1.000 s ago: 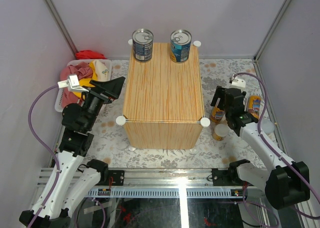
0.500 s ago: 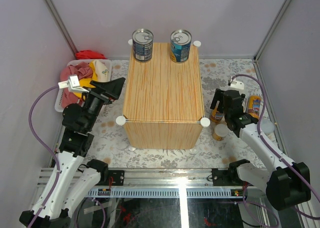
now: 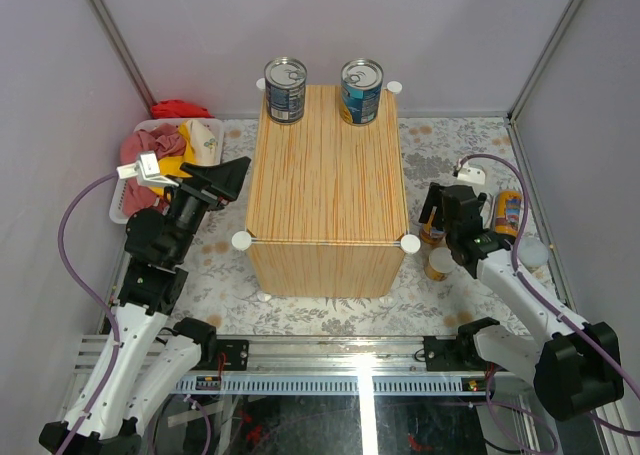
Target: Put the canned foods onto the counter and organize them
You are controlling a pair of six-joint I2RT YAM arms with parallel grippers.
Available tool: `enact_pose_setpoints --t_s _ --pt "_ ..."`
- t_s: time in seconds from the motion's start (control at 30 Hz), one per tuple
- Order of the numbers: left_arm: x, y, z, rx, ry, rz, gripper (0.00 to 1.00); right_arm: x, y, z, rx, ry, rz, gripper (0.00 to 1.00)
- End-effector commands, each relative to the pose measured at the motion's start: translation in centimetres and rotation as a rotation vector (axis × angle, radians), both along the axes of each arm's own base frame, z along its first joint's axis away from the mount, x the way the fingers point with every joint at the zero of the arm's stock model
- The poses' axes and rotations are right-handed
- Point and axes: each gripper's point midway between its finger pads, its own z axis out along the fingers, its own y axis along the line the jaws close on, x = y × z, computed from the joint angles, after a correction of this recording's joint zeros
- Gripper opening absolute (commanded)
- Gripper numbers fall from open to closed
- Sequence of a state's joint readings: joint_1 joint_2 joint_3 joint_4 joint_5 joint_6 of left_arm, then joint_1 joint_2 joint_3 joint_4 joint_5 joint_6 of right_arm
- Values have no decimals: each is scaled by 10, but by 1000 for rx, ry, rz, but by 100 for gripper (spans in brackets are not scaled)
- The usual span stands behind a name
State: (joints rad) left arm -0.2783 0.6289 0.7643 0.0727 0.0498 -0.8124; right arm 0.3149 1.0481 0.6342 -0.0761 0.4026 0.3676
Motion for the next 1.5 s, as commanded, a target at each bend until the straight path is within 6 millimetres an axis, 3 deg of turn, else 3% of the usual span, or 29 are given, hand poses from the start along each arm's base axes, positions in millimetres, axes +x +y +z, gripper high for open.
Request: enact_pose_setpoints --t_s 0.0,0.13,0.4,0.47,0.6,0.67,0.73,1.23,1.47 --pt "-1 4 2 -9 -15 18 96 6 -5 9 -6 -59 -45 77" --pt "-1 5 1 -8 -11 21 96 7 -4 6 -8 -55 -44 70" --pt "1 5 -3 -10 -3 22 95 4 -5 -2 -11 -40 -51 71" --pt "1 5 -4 -10 -2 22 96 6 -4 0 -14 -48 -43 59" --pt "1 5 -5 -10 0 22 95 12 -3 19 -27 -89 -27 23" --pt "0 5 -4 -10 -1 21 95 18 -2 34 -28 -113 -23 7" --pt "0 5 -3 -11 -4 22 95 22 -1 47 -32 -133 -16 0" --pt "1 5 1 -5 -12 23 96 36 -1 162 -75 -280 18 0" --pt "2 5 3 -2 -13 23 96 34 -11 245 -124 -383 -7 0"
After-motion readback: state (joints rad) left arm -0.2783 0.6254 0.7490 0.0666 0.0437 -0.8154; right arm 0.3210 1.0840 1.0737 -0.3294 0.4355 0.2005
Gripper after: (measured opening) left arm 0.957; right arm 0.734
